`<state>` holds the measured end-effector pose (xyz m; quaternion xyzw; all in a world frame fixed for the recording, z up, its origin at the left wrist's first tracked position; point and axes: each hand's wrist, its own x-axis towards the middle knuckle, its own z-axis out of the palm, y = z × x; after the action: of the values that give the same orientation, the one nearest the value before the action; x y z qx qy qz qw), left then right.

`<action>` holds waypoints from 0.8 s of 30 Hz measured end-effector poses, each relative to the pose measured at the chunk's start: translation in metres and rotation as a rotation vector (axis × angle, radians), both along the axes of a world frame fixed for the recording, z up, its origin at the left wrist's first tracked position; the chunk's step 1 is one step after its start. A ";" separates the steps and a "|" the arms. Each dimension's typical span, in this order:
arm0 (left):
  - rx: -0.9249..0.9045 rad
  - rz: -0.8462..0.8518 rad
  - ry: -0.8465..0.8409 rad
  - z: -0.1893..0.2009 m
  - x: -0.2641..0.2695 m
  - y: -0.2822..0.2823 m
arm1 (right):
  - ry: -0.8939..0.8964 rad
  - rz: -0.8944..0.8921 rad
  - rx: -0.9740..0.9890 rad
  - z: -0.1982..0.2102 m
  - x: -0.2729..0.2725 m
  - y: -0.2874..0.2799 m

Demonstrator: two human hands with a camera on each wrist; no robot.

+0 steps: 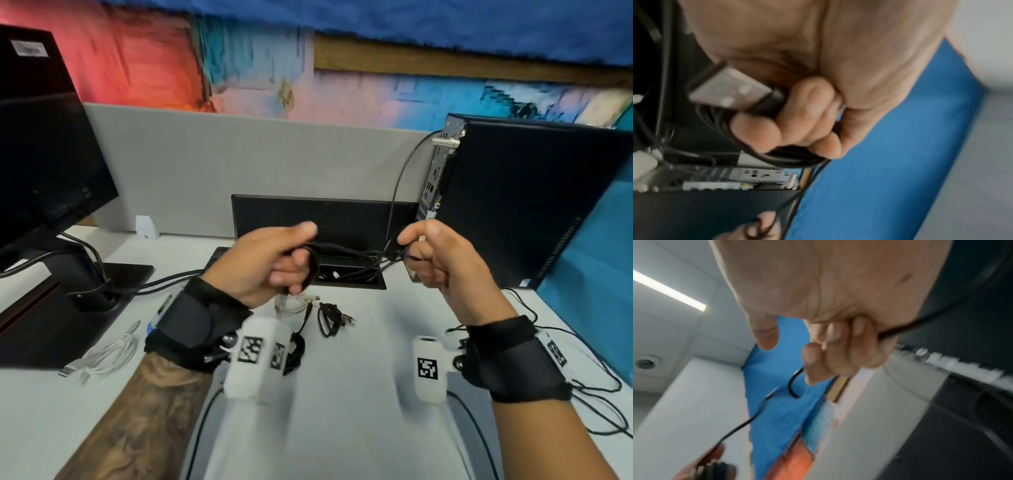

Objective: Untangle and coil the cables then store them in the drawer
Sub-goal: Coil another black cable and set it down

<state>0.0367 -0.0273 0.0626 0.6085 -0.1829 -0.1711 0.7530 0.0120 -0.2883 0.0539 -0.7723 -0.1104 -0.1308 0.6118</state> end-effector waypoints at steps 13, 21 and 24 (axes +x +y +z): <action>-0.795 0.080 0.087 0.009 -0.002 -0.024 | 0.040 0.149 -0.652 -0.007 -0.020 0.046; 0.188 0.342 -0.632 -0.020 -0.012 -0.048 | -0.238 0.030 -0.636 0.035 -0.049 0.036; 0.189 0.058 -0.549 -0.018 -0.019 -0.052 | -0.285 -0.002 -0.466 0.035 -0.047 0.029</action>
<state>0.0180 -0.0792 0.0449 0.7044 -0.3458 0.0052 0.6199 -0.0347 -0.2589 0.0890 -0.8661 -0.2216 -0.2099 0.3958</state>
